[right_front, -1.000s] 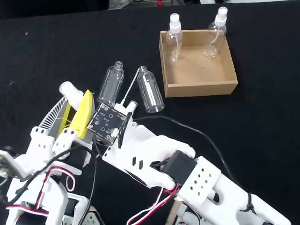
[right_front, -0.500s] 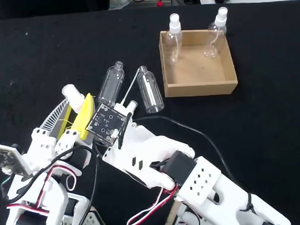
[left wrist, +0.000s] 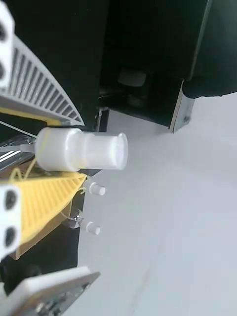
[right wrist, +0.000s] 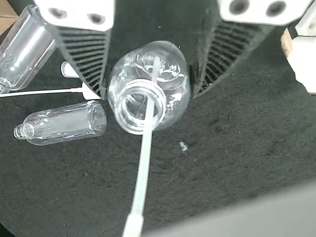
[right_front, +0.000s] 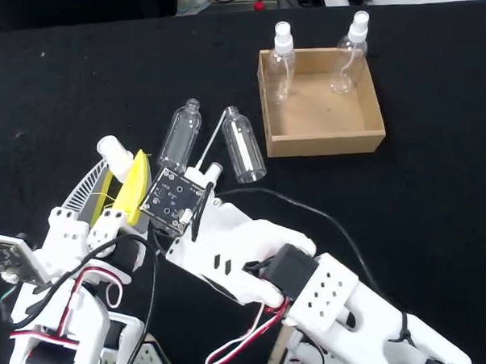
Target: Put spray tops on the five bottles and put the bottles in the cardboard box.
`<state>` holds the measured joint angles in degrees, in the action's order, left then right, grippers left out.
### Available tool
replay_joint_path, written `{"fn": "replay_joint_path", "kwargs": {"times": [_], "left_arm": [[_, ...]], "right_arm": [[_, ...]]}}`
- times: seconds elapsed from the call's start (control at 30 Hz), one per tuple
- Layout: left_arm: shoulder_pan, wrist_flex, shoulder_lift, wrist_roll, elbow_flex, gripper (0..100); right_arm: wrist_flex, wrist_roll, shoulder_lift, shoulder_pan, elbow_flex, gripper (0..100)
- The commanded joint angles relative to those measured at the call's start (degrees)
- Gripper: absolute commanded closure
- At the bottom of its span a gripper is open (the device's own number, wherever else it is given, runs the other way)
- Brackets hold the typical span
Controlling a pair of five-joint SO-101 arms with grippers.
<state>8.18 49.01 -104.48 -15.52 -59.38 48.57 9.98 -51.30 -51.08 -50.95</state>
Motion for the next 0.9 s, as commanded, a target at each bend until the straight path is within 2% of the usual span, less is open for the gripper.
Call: {"fn": "replay_joint_path", "kwargs": {"times": [0.0, 0.17, 0.33, 0.63, 0.7, 0.8, 0.87], "left_arm": [[-0.2, 0.0, -0.2, 0.5, 0.2, 87], [-0.2, 0.1, -0.1, 0.5, 0.2, 85], [-0.2, 1.4, -0.1, 0.5, 0.6, 74], [-0.9, 1.2, -0.1, 1.1, 3.5, 74], [-1.2, 1.6, -0.2, 5.6, 5.2, 74], [-6.0, 1.7, -0.2, 14.2, 5.9, 74], [-10.2, 1.8, -0.2, 14.5, 5.5, 74]], "right_arm": [[0.5, -0.4, 0.2, 0.4, 1.6, 81.9], [0.5, -0.4, 0.2, 0.4, 1.6, 81.9], [0.5, -0.4, 0.2, 0.4, 1.6, 81.9], [0.5, -0.4, 0.2, 0.5, 1.6, 81.9], [0.5, -0.4, 0.2, 0.6, 1.6, 81.9], [1.1, -0.5, 0.2, 1.1, 2.1, 81.9], [3.0, -0.5, 0.3, 2.3, 3.6, 81.9]]}}
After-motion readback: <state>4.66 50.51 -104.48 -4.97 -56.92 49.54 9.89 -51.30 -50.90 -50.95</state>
